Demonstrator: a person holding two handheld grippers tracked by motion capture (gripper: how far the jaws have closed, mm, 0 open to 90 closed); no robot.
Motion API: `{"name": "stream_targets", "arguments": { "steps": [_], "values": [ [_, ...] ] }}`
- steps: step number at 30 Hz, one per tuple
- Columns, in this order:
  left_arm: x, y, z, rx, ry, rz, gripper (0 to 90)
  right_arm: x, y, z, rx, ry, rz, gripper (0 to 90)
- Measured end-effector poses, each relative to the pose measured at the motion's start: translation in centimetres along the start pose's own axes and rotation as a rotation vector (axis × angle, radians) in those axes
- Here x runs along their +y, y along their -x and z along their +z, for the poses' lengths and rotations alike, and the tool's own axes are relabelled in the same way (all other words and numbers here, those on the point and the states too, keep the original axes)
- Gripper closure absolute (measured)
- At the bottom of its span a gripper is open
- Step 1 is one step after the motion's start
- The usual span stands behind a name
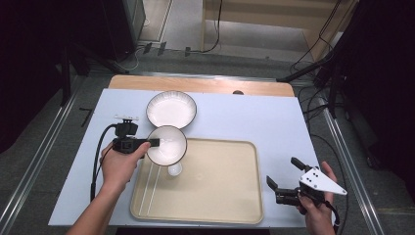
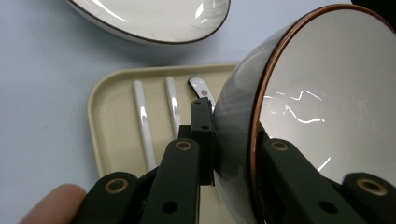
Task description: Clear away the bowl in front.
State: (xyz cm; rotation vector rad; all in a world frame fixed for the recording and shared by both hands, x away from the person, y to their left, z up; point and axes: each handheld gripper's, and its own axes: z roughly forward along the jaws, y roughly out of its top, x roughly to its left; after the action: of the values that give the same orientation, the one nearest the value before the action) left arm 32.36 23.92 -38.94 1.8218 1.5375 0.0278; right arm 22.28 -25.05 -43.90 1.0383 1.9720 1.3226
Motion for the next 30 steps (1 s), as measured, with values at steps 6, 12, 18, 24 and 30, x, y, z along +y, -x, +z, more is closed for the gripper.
{"name": "stream_targets", "arguments": {
  "steps": [6, 12, 18, 24, 30],
  "values": [
    [-0.7, 0.7, -0.2, -0.011, -0.012, 0.018, 82.3, 0.0, 0.2, -0.1, -0.003, 0.007, 0.003, 0.0],
    [-1.8, 1.3, -0.3, -0.018, -0.023, 0.035, 82.3, 0.0, 0.2, -0.2, -0.004, 0.004, 0.003, 0.0],
    [-3.3, 1.7, -0.4, -0.034, -0.038, 0.042, 82.2, 0.0, 0.2, -0.2, -0.006, 0.005, 0.003, 0.0],
    [-4.6, 2.1, -0.6, -0.034, -0.050, 0.051, 82.3, 0.1, 0.1, -0.1, -0.004, 0.007, -0.001, 0.0],
    [-6.0, 2.2, -0.5, -0.039, -0.074, 0.055, 82.2, 0.1, 0.1, -0.1, -0.005, 0.006, -0.003, 0.0]
  ]
}}
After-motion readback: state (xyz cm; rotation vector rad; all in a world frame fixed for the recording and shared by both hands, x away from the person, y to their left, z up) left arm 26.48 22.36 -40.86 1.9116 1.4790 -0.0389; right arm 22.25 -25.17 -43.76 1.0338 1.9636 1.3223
